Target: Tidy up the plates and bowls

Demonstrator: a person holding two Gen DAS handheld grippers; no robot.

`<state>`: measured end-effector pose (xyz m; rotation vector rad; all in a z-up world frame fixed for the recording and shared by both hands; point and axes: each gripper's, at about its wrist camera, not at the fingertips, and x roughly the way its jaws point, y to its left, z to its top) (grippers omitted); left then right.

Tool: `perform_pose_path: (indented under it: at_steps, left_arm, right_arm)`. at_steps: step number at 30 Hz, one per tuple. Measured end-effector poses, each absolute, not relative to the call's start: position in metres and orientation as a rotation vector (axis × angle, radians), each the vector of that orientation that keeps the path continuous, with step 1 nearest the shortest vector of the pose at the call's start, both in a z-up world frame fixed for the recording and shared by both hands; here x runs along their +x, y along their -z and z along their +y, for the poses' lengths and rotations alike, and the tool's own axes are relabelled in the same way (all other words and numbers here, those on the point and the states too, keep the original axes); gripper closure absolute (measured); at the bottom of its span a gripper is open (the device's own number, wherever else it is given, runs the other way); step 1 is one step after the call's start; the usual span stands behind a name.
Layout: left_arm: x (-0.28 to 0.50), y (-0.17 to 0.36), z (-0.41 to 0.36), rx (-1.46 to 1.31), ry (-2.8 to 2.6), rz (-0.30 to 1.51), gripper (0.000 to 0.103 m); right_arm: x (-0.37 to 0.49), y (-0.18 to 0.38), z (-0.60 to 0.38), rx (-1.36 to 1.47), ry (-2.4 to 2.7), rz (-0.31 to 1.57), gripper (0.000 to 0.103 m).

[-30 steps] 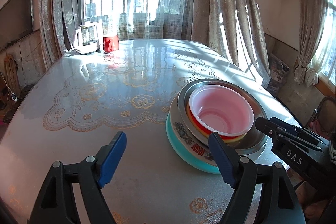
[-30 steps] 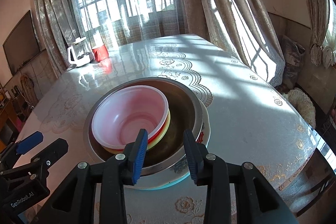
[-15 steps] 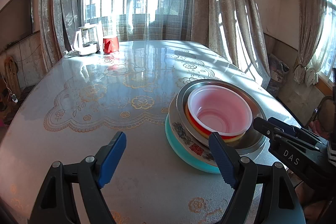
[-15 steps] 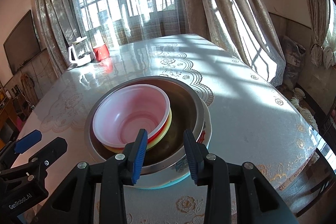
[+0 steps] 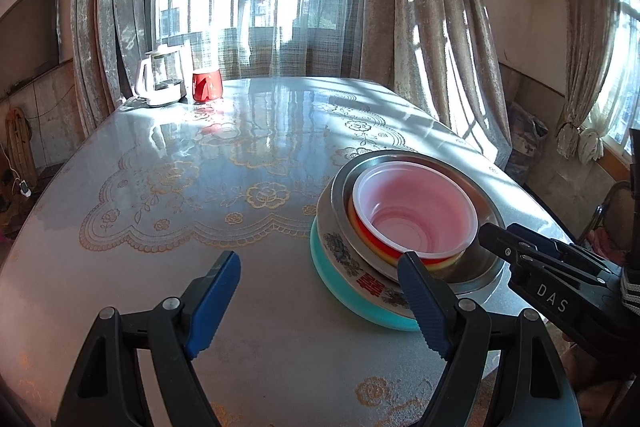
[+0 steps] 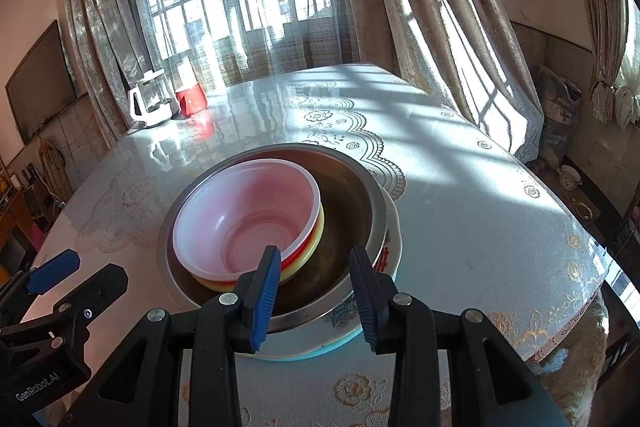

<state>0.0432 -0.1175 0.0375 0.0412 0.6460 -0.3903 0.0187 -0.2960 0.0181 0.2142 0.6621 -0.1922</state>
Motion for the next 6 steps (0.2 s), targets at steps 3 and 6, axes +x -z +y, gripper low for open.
perform_pose_path:
  at_steps: [3, 6]
  left_arm:
    - [0.0431, -0.0372, -0.1148, 0.022, 0.408, 0.633, 0.022]
    - [0.0458, -0.0356, -0.1124, 0.014, 0.407, 0.641, 0.022]
  right_arm:
    - [0.0191, -0.0175, -0.297, 0.218, 0.192, 0.663, 0.067]
    - [0.0196, -0.0178, -0.3015, 0.231, 0.191, 0.663, 0.067]
